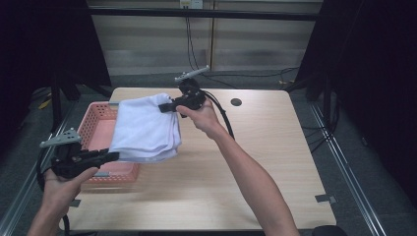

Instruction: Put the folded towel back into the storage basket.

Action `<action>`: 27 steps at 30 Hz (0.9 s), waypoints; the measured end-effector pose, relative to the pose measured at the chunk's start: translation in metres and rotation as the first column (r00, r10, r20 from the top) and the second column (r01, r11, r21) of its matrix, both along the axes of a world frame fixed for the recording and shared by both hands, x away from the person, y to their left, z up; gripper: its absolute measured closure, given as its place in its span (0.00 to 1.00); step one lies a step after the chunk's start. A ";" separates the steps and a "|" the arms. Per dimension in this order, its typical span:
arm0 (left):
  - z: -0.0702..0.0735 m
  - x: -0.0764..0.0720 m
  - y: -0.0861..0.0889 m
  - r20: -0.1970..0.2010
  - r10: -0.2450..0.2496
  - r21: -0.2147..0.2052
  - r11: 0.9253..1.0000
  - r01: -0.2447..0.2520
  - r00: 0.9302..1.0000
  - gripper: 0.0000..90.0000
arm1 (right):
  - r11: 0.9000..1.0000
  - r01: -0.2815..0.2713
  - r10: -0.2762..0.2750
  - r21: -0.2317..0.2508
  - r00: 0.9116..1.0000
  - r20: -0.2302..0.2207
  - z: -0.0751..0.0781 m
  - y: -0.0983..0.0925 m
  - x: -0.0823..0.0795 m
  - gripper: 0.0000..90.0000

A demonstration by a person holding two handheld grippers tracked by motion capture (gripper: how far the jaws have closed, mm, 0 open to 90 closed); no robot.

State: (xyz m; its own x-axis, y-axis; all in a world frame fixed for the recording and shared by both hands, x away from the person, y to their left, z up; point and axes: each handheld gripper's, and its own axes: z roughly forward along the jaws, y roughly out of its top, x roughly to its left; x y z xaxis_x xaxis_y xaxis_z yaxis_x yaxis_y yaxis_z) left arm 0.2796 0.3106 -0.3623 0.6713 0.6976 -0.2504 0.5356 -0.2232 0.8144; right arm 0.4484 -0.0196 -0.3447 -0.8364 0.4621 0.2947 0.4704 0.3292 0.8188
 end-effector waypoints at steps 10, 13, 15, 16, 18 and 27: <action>-0.001 0.004 0.037 -0.022 0.059 0.002 0.998 -0.059 0.998 0.85 | 1.000 -0.019 0.019 0.005 1.000 -0.013 -0.005 0.043 0.011 0.78; -0.002 0.005 0.048 -0.038 0.090 -0.008 0.996 -0.091 0.995 0.85 | 1.000 -0.009 0.009 0.012 1.000 -0.021 -0.006 0.054 0.013 0.78; -0.003 0.005 0.055 -0.042 0.107 -0.013 0.994 -0.107 0.993 0.85 | 1.000 0.003 -0.003 0.017 1.000 -0.022 -0.006 0.061 0.014 0.78; -0.004 0.006 0.058 -0.042 0.111 -0.017 0.994 -0.112 0.993 0.85 | 1.000 0.007 -0.007 0.013 1.000 -0.022 -0.006 0.065 0.014 0.78; -0.005 0.006 0.065 -0.042 0.119 -0.020 0.993 -0.120 0.992 0.85 | 1.000 0.013 -0.013 0.006 1.000 -0.020 -0.005 0.071 0.013 0.78; -0.010 0.006 0.089 -0.066 0.161 -0.014 0.987 -0.162 0.985 0.85 | 1.000 0.024 -0.024 0.009 0.999 -0.028 -0.010 0.097 0.013 0.78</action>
